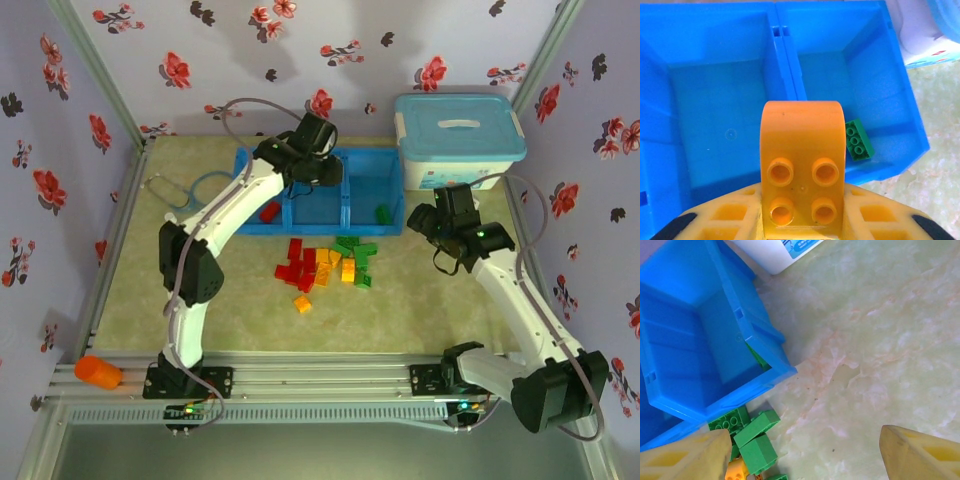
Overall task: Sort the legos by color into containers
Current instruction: Place the lego in the container.
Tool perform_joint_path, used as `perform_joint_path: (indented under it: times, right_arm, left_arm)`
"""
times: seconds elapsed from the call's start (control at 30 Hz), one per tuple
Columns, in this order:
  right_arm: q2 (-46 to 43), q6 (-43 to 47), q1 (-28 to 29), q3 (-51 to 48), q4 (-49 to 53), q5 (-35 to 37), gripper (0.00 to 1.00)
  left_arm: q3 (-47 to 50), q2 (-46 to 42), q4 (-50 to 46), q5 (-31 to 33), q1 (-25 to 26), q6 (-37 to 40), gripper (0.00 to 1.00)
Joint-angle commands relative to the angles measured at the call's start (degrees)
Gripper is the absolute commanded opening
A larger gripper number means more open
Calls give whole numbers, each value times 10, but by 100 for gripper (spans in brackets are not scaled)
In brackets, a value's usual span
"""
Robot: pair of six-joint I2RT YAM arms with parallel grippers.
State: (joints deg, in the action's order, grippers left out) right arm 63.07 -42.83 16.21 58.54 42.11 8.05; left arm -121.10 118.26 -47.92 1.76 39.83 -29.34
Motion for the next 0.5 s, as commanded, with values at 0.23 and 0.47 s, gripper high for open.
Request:
perform_joint_path:
  times: [0.23, 0.47]
  right_arm:
    - [6, 14, -3, 8, 25, -15, 78]
    - [-1, 13, -4, 5, 4, -31, 78]
  left_arm:
    - [-8, 72, -21, -13, -40, 20, 25]
    - [-37, 94, -40, -16, -43, 24, 68]
